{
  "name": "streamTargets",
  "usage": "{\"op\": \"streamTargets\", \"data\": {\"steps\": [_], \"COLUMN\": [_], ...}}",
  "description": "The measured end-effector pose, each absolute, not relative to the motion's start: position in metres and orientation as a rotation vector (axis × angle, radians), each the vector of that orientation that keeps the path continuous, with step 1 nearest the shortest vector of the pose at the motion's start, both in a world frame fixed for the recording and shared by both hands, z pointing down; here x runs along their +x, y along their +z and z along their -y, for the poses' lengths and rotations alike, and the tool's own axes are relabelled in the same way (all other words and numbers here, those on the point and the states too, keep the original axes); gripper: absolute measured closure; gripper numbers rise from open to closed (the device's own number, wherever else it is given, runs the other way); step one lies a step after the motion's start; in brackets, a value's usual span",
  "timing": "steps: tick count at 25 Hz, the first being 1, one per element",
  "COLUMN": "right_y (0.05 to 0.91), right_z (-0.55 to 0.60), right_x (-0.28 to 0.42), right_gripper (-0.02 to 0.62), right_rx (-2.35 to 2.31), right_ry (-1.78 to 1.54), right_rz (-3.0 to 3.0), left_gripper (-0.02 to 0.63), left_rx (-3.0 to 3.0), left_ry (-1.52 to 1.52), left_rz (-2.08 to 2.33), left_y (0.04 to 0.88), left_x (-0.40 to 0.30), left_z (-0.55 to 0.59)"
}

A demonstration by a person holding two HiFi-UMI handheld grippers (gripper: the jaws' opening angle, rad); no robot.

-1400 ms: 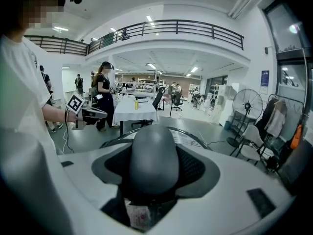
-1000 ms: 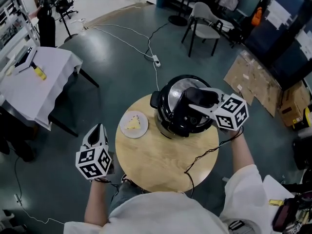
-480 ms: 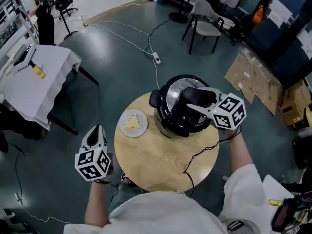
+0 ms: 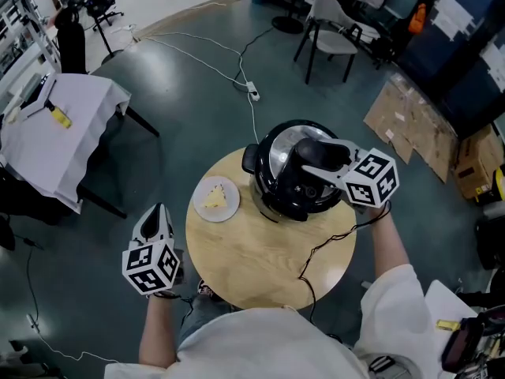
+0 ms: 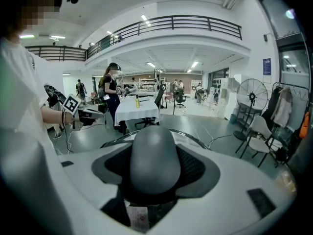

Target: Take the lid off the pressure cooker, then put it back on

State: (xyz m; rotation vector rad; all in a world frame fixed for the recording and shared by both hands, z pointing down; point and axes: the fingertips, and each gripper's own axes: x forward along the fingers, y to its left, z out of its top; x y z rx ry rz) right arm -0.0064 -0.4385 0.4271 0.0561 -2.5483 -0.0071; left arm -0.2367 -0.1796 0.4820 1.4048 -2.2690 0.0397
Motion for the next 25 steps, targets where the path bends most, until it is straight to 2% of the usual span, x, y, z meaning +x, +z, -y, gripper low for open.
{"op": "streamTargets", "data": {"steps": [25], "right_y": [0.423], "right_z": [0.442], "right_x": [-0.007], "right_gripper": [0.294], "right_rx": [0.157], "right_ry": [-0.064], "right_rz": [2.545], "left_gripper": [0.611], "left_rx": [1.474], "left_ry": [0.048], "left_rz": [2.234], "left_y": [0.478], "left_x": [-0.241], "left_z": [0.183]}}
